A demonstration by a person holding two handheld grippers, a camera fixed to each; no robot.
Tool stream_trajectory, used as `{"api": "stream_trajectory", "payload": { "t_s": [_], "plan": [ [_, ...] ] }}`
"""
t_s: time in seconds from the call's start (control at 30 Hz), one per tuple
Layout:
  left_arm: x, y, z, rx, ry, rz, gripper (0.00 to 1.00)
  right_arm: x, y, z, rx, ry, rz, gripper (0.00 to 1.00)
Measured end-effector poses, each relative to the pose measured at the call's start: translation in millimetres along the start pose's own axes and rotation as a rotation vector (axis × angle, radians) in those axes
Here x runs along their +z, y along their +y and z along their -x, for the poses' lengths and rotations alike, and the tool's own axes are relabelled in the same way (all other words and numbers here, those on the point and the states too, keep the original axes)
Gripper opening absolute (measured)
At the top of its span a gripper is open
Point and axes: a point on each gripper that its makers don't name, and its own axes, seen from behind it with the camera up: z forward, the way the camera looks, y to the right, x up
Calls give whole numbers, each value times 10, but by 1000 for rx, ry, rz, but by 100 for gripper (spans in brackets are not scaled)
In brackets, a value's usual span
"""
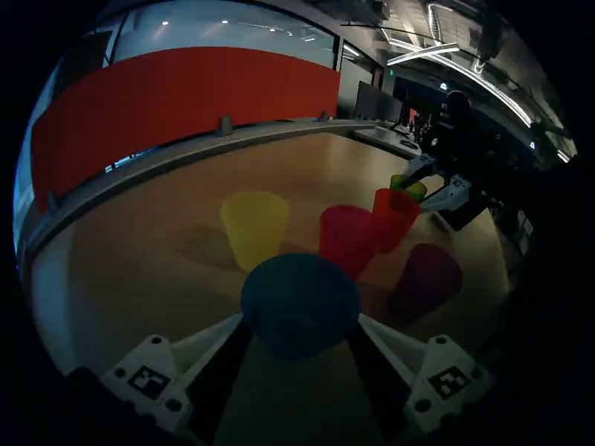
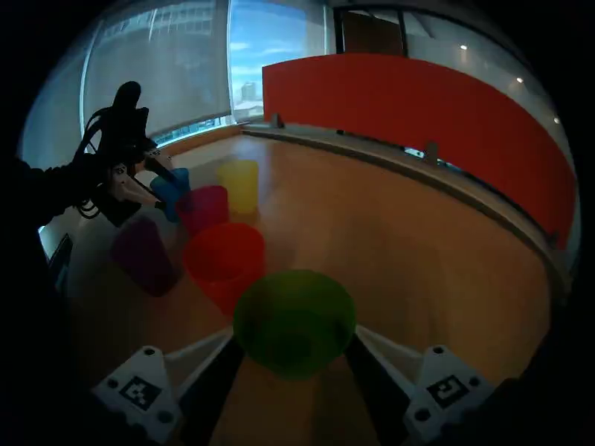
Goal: Pour water
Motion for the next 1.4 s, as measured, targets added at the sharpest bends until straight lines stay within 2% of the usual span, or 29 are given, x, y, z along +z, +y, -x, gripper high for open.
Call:
{"api": "stream_trajectory", "payload": {
  "t_s": [0.47,0.97,1.4],
  "plan": [
    [-247,54,-303,3,81,-24,83,-290,-43,-388,3,85,24,87],
    [-591,130,-681,13,191,-62,83,-665,-194,-992,-38,218,52,87],
    [-797,207,-923,43,259,-87,83,-838,-261,-1200,-44,284,70,87]
  ]
}}
